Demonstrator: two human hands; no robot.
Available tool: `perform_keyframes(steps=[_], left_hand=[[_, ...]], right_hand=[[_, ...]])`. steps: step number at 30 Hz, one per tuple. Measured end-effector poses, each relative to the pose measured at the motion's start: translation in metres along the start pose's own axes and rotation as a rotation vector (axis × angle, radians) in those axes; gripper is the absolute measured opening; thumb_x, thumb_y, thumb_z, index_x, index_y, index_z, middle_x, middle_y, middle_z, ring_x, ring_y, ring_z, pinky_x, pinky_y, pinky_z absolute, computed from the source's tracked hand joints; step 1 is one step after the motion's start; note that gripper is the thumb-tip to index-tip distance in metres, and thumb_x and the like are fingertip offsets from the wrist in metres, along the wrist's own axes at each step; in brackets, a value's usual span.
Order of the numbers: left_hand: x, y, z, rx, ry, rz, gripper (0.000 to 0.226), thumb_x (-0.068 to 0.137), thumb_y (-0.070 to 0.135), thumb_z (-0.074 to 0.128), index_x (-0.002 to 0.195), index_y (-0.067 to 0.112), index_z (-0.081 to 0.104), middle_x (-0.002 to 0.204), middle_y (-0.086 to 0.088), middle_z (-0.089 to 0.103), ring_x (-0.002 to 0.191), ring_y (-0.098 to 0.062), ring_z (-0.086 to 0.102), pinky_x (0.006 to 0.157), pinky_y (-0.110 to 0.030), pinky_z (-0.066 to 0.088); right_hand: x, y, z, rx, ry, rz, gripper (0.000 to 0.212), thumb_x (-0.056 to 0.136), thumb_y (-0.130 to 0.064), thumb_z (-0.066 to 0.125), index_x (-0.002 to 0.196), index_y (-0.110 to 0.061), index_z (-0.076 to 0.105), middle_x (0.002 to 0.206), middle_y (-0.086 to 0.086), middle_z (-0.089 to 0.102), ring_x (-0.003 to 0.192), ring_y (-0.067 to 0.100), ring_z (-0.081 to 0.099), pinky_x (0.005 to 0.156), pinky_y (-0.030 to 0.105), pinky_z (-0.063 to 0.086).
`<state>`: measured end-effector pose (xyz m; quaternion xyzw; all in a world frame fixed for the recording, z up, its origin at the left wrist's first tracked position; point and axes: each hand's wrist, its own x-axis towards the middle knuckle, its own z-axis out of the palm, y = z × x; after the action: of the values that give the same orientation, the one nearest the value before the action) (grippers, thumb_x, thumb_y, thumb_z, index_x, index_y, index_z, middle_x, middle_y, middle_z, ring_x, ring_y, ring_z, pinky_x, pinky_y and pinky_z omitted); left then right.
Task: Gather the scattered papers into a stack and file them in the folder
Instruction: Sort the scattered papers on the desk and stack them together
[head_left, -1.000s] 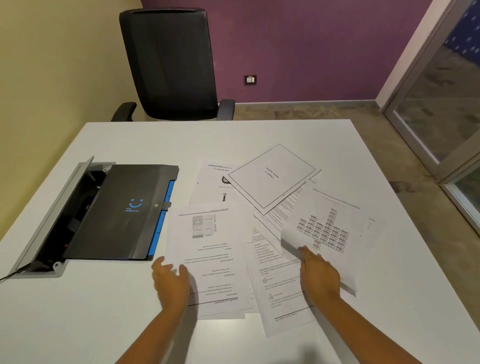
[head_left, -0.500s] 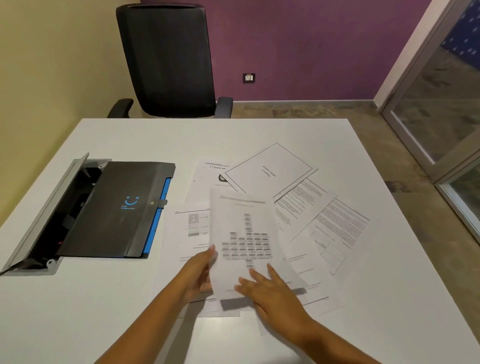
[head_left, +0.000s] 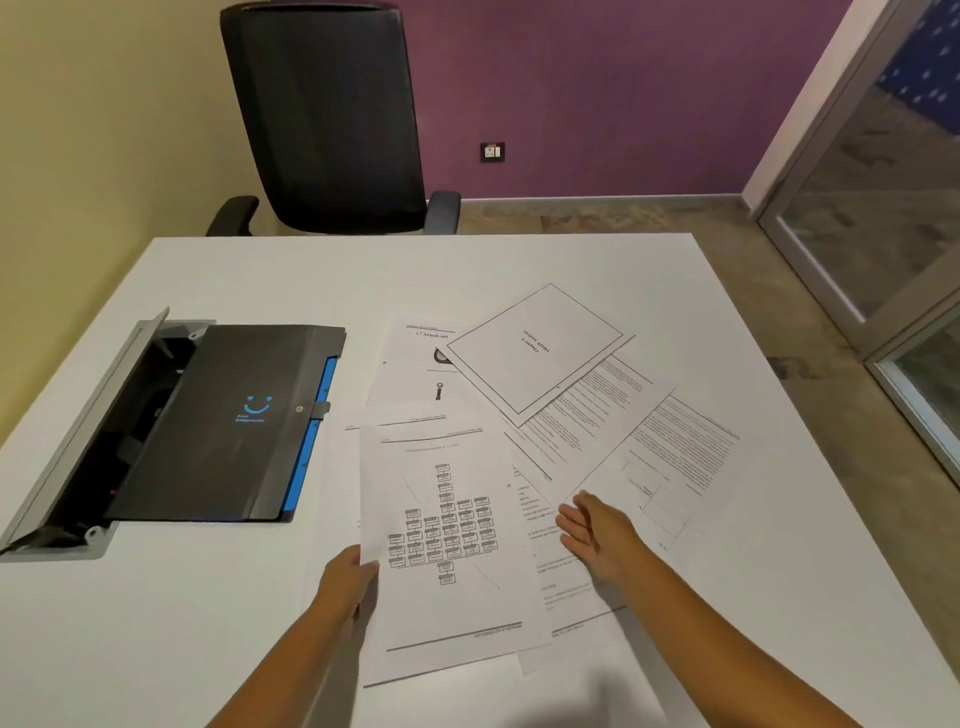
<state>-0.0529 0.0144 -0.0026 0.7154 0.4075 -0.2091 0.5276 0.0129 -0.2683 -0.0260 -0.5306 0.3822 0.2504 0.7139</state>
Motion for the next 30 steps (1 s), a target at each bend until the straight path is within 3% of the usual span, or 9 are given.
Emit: perform_keyframes(steps=[2,4,7,11,15,18,23,27,30], left_hand=[[0.000,0.000,0.000,-0.008,0.000,-0.007,0.031,0.093,0.004,0.044,0.122,-0.003,0.049,0.126,-0.021,0.056,0.115,-0.040,0.051,0.100,-0.048,0.041],[0.000,0.001,0.000,-0.019,0.000,-0.016,0.031,0.093,0.004,0.044,0.122,-0.003,0.050,0.125,-0.021,0.056,0.114,-0.039,0.051,0.100,-0.048,0.041],[0.001,0.001,0.000,-0.051,-0.005,-0.026,0.031,0.093,0.003,0.044,0.122,-0.003,0.050,0.127,-0.021,0.055,0.112,-0.037,0.052,0.097,-0.045,0.042],[0.005,0.002,0.002,-0.101,0.004,-0.039,0.031,0.093,0.002,0.042,0.124,-0.003,0.049,0.129,-0.020,0.054,0.118,-0.038,0.049,0.101,-0.046,0.040],[0.008,0.007,0.006,-0.128,0.008,-0.032,0.031,0.094,0.003,0.042,0.124,-0.002,0.048,0.130,-0.020,0.054,0.118,-0.039,0.050,0.102,-0.047,0.040],[0.010,0.009,0.009,-0.141,-0.004,-0.036,0.032,0.094,0.004,0.043,0.125,-0.001,0.048,0.132,-0.019,0.053,0.119,-0.038,0.049,0.105,-0.049,0.039],[0.014,0.009,0.007,-0.147,-0.011,-0.059,0.031,0.094,0.002,0.042,0.124,0.000,0.049,0.131,-0.019,0.054,0.118,-0.038,0.050,0.104,-0.048,0.040],[0.017,0.007,0.007,-0.143,-0.018,-0.065,0.029,0.094,0.003,0.042,0.122,0.001,0.050,0.130,-0.019,0.055,0.117,-0.038,0.051,0.104,-0.049,0.040],[0.019,0.005,0.008,-0.137,-0.011,-0.059,0.030,0.094,0.005,0.043,0.122,0.001,0.050,0.130,-0.019,0.055,0.117,-0.037,0.051,0.103,-0.049,0.041]], right_hand=[[0.001,-0.003,0.005,0.097,0.004,0.009,0.028,0.098,-0.023,0.042,0.118,-0.005,0.049,0.109,0.010,0.057,0.112,0.028,0.056,0.096,0.040,0.046],[0.004,-0.006,0.010,0.146,0.027,0.017,0.029,0.097,-0.024,0.044,0.118,-0.005,0.050,0.111,0.011,0.058,0.110,0.028,0.057,0.089,0.039,0.048],[0.008,-0.014,0.015,0.141,0.102,0.062,0.020,0.094,-0.028,0.049,0.092,-0.009,0.057,0.088,0.006,0.062,0.072,0.017,0.062,0.060,0.030,0.050],[0.016,-0.023,0.015,0.134,0.215,0.040,0.035,0.095,-0.023,0.047,0.062,-0.009,0.049,0.062,0.004,0.051,0.022,0.007,0.041,0.031,0.015,0.035],[0.016,-0.025,0.014,0.119,0.207,0.081,0.029,0.094,-0.027,0.047,0.086,-0.003,0.062,0.076,0.006,0.062,0.047,0.011,0.056,0.047,0.022,0.043],[0.012,-0.029,0.016,0.148,0.181,0.088,0.028,0.094,-0.028,0.048,0.075,-0.009,0.057,0.079,0.003,0.063,0.063,0.014,0.055,0.043,0.021,0.039],[0.019,-0.030,0.016,0.231,0.078,0.101,0.028,0.089,-0.038,0.055,0.080,-0.012,0.059,0.057,-0.002,0.065,0.059,0.010,0.054,0.041,0.017,0.039],[0.024,-0.037,0.020,0.258,0.016,0.063,0.034,0.087,-0.040,0.059,0.066,-0.014,0.055,0.049,-0.004,0.056,0.047,0.007,0.046,0.049,0.018,0.032],[0.028,-0.044,0.024,0.191,0.025,0.074,0.031,0.084,-0.039,0.064,0.065,-0.015,0.058,0.050,-0.006,0.055,0.038,0.004,0.047,0.042,0.016,0.032]])
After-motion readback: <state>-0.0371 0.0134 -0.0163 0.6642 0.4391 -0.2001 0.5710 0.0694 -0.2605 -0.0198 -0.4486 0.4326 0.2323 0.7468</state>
